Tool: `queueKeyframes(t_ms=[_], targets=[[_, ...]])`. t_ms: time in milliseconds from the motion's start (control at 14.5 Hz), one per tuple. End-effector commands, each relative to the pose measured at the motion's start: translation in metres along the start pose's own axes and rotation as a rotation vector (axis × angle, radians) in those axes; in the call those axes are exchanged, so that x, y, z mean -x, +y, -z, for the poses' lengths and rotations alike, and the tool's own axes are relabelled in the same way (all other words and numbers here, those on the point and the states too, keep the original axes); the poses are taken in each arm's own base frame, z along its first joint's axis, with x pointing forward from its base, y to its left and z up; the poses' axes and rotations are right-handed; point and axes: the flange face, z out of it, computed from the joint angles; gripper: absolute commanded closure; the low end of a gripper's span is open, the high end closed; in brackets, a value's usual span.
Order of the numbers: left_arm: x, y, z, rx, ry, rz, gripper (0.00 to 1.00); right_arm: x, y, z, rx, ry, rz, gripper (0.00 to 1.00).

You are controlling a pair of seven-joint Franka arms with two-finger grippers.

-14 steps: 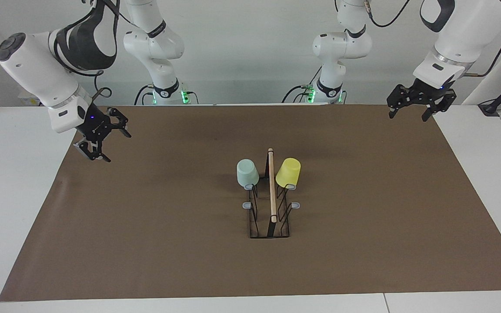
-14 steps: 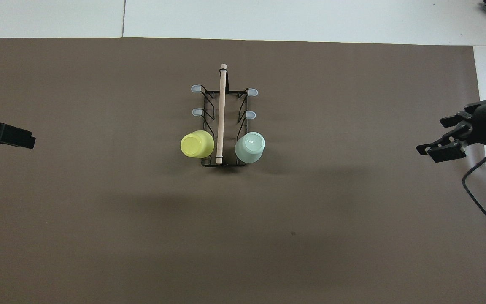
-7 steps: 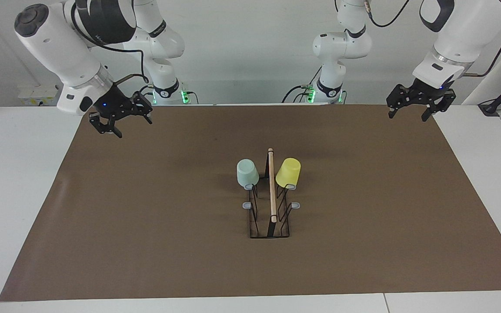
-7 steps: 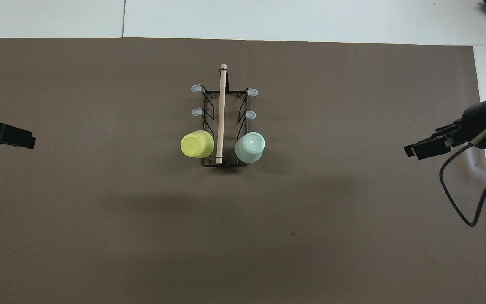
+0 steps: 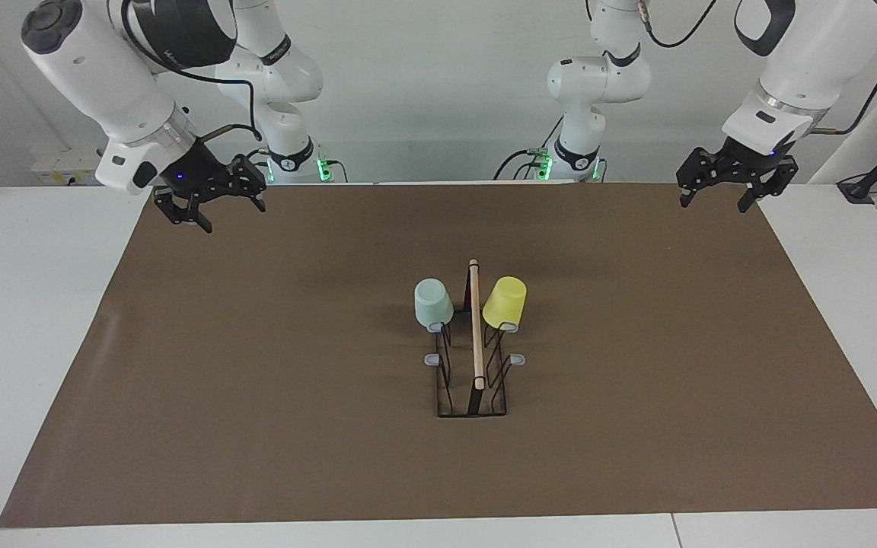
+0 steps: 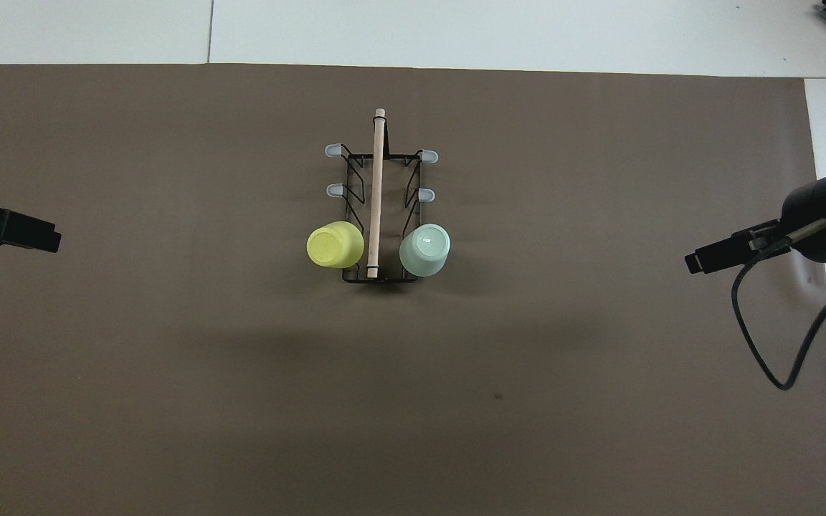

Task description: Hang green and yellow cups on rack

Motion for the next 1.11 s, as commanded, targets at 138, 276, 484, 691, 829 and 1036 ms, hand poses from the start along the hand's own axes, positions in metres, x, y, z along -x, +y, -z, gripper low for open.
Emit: queueKeyframes(t_ms=[138,276,484,691,829,1036], targets=[[0.008,0.001,0.003,0.008,0.01,0.005,0.0,0.001,0.01,0.011,0.05,0.026,-0.035,0.0],[0.008,-0.001,0.003,0.007,0.01,0.008,0.0,-0.002,0.005,0.016,0.06,0.032,-0.145,0.0],[0.009,-0.006,0.003,0.008,0.011,0.016,0.0,-0.007,-0.006,0.016,0.087,0.032,-0.188,0.0],[0.01,-0.01,0.003,0.007,0.009,0.022,0.0,-0.012,-0.003,0.019,0.092,0.021,-0.195,0.0],[0.01,-0.011,0.003,0.007,0.007,0.022,0.0,-0.012,-0.001,0.019,0.09,0.026,-0.198,0.0],[0.011,-0.01,0.003,0.008,0.004,0.021,0.0,-0.013,-0.001,0.02,0.09,0.033,-0.204,0.0]])
